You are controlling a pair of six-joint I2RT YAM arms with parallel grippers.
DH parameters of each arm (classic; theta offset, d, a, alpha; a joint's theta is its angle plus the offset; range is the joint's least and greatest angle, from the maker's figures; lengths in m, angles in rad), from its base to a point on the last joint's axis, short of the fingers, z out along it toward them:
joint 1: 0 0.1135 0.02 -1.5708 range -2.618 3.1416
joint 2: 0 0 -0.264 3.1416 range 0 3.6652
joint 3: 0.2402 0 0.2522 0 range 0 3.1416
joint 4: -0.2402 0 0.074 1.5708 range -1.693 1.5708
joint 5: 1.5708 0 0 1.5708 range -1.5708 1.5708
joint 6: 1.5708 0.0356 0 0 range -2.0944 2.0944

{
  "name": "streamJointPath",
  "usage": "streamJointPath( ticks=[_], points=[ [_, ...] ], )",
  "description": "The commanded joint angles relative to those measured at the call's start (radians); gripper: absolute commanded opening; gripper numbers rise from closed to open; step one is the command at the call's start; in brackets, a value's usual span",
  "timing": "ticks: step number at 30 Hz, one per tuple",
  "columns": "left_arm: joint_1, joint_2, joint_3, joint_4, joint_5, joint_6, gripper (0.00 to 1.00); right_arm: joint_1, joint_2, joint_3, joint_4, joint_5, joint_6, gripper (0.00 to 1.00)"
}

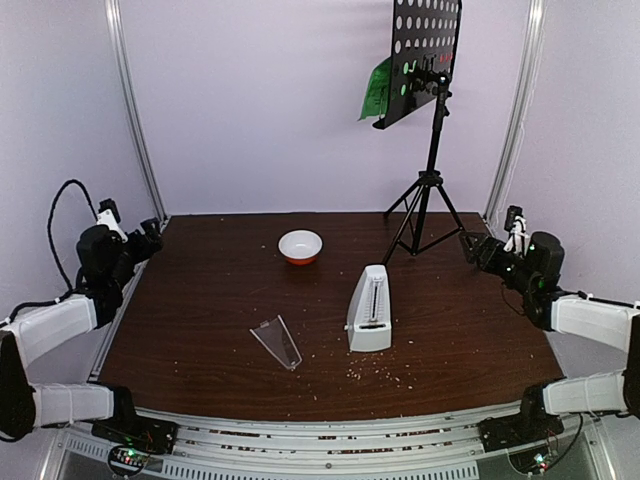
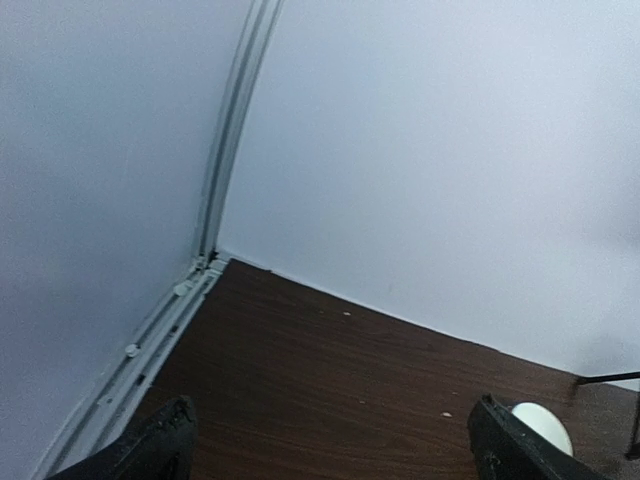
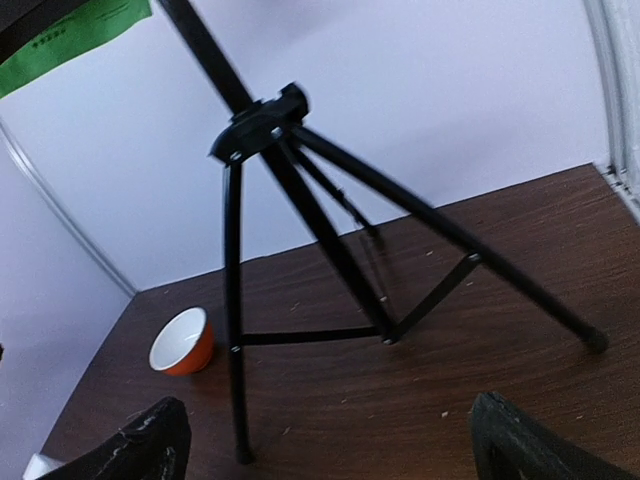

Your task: Pack up the instrument practice props

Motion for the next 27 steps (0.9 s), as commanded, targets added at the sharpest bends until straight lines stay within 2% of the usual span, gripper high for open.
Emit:
streamJointPath(
  ticks=[1, 4, 6, 9, 12, 15, 17, 20, 27],
  points=[
    [0.0, -0.041, 0.052, -0.096, 0.34, -0.213, 0.98, 0.08, 0.003, 0.043, -0.117, -0.168, 0.066, 1.0],
    [-0.007, -0.016, 0.188, -0.228, 0.551, -0.227, 0.98, 0.152, 0.02, 0.05, -0.164, -0.158, 0.085, 1.0],
    [-0.019, 0.004, 0.312, -0.353, 0.656, -0.185, 0.98, 0.201, 0.029, 0.05, -0.191, -0.18, 0.083, 1.0],
    [-0.038, 0.027, 0.501, -0.553, 0.747, -0.09, 0.98, 0.282, 0.042, 0.023, -0.178, -0.209, 0.078, 0.99],
    [-0.041, 0.035, 0.615, -0.631, 0.766, 0.029, 0.98, 0.353, 0.09, -0.029, -0.094, -0.268, 0.099, 0.92],
    [-0.04, 0.02, 0.611, -0.644, 0.628, 0.158, 0.98, 0.416, 0.163, -0.071, 0.026, -0.275, 0.141, 0.76],
    [-0.039, -0.009, 0.548, -0.589, 0.509, 0.222, 0.98, 0.449, 0.223, -0.092, 0.12, -0.269, 0.161, 0.71],
    [-0.036, -0.06, 0.432, -0.489, 0.373, 0.263, 0.98, 0.503, 0.332, -0.074, 0.151, -0.259, 0.156, 0.59],
    [-0.032, -0.131, 0.392, -0.515, 0.274, 0.321, 0.98, 0.59, 0.444, -0.009, 0.149, -0.194, 0.105, 0.5]
  ],
)
